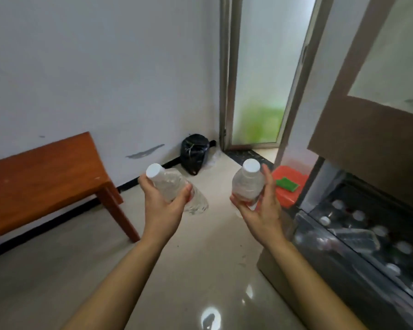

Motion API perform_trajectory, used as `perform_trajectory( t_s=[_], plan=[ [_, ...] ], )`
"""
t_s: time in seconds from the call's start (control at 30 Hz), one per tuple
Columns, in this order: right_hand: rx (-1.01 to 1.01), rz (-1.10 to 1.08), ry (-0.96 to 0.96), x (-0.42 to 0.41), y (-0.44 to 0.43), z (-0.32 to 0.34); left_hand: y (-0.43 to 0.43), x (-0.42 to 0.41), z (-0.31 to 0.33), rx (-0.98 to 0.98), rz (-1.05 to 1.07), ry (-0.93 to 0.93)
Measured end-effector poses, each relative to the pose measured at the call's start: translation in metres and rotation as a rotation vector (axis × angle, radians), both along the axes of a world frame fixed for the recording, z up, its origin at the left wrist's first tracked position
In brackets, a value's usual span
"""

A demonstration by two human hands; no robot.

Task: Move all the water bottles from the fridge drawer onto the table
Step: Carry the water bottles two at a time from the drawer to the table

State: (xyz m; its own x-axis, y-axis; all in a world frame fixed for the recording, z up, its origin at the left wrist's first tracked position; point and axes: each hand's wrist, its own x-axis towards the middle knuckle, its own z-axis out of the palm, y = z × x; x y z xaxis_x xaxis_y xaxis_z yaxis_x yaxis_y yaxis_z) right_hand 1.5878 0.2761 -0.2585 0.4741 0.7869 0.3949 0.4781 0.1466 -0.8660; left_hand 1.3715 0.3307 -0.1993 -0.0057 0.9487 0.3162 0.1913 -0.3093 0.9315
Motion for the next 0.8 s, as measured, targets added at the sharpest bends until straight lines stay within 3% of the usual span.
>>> perform_trajectory(
  t_s=[0.43, 0.8],
  plan=[
    [-0.141, 0.434, -0.107, -0.340, 0.166, -0.007, 0.098, -0.347, -0.005, -0.115, 0.330, -0.003],
    [-0.156, 0.695, -0.115, -0.543, 0.330, -0.035, 0.203, -0.540, -0.024, -0.115, 0.612, 0.078]
  ],
)
